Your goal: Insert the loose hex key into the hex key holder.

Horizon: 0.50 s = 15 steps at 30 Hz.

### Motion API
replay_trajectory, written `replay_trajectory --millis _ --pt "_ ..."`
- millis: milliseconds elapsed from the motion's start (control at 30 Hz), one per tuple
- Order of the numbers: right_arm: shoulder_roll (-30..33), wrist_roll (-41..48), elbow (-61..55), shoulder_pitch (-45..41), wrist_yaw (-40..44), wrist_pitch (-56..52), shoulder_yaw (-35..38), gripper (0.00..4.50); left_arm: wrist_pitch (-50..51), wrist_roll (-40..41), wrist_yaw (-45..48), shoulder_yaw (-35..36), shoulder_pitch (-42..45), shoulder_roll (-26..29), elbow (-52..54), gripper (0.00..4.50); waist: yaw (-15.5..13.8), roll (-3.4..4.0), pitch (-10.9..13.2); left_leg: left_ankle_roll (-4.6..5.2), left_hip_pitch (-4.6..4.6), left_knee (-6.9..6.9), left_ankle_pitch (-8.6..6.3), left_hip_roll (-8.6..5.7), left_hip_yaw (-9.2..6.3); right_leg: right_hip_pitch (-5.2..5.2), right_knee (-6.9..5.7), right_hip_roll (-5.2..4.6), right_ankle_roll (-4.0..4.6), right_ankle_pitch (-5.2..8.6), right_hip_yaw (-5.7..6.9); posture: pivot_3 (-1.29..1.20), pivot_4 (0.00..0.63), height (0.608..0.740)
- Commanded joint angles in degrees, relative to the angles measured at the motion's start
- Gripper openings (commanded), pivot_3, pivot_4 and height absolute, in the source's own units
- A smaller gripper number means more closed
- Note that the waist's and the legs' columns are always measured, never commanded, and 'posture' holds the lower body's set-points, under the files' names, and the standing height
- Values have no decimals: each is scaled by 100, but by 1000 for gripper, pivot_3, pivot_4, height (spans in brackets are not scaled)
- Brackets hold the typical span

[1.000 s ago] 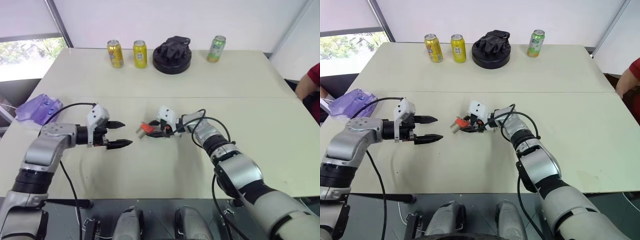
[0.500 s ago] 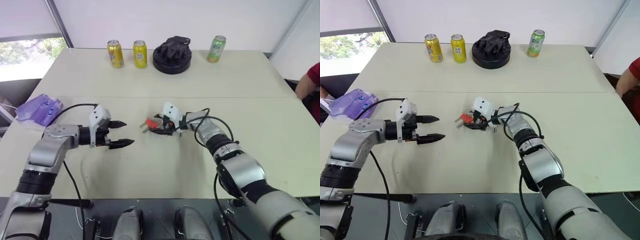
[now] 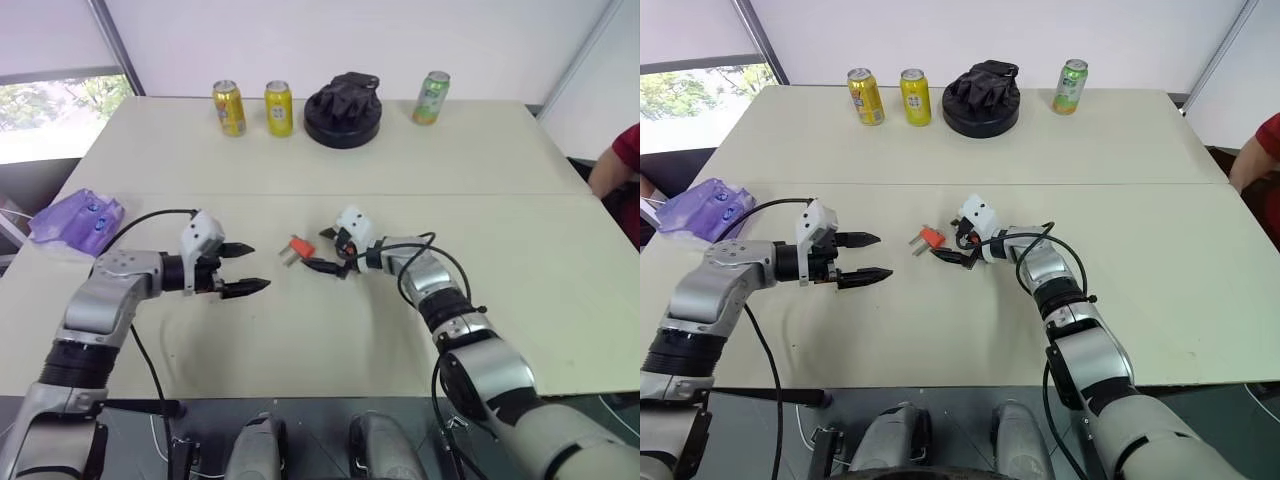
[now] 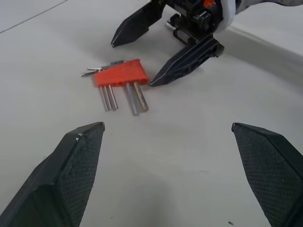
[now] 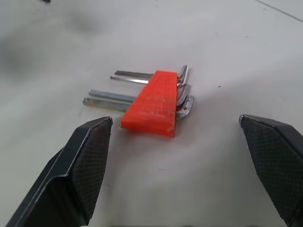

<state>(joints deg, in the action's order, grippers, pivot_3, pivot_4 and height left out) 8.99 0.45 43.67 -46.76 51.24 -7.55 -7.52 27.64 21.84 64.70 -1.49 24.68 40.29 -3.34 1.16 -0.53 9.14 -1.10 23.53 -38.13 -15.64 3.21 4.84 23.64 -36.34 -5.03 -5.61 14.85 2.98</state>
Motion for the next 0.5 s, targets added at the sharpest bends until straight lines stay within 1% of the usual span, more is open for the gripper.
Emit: replay_trajectory --millis 33,200,233,300,433,467,500 --pt "-129 172 -793 222 -126 -465 -34 4438 -131 -25 3 10 52 -11 47 4500 1 0 0 1 0 0 -1 0 0 1 0 0 0 0 0 0 150 740" --pt "-300 114 -1277 490 -356 -781 -217 4438 -204 -68 18 -16 100 -50 -56 4500 0 0 0 7 0 0 -4 0 1 1 1 0 0 0 0 0 150 740" --pt "-327 82 -1313 519 -405 -778 -266 4209 -210 -72 16 -18 105 -59 -57 4500 -2 0 0 7 0 0 -4 0 0 1 1 0 0 0 0 0 150 740" --pt "-341 40 -1340 553 -482 -758 -327 3650 -216 -76 13 -12 108 -70 -58 4500 -1 0 0 7 0 0 -4 0 0 1 1 0 0 0 0 0 150 740" --pt "-260 -19 -1299 578 -611 -677 -384 1501 -212 -85 -11 11 90 -89 -35 4500 -3 0 0 7 0 0 -4 0 0 0 2 0 0 0 0 0 150 740" --pt "-239 -29 -1288 586 -630 -657 -395 1058 -209 -88 -18 17 79 -95 -22 4500 -3 0 0 7 0 0 -4 0 0 0 1 0 0 0 0 0 150 740" --pt "-206 -50 -1268 590 -635 -621 -413 994 -204 -90 -27 23 71 -100 -11 4500 -3 0 0 7 0 0 -4 0 0 0 1 0 0 0 0 0 150 740"
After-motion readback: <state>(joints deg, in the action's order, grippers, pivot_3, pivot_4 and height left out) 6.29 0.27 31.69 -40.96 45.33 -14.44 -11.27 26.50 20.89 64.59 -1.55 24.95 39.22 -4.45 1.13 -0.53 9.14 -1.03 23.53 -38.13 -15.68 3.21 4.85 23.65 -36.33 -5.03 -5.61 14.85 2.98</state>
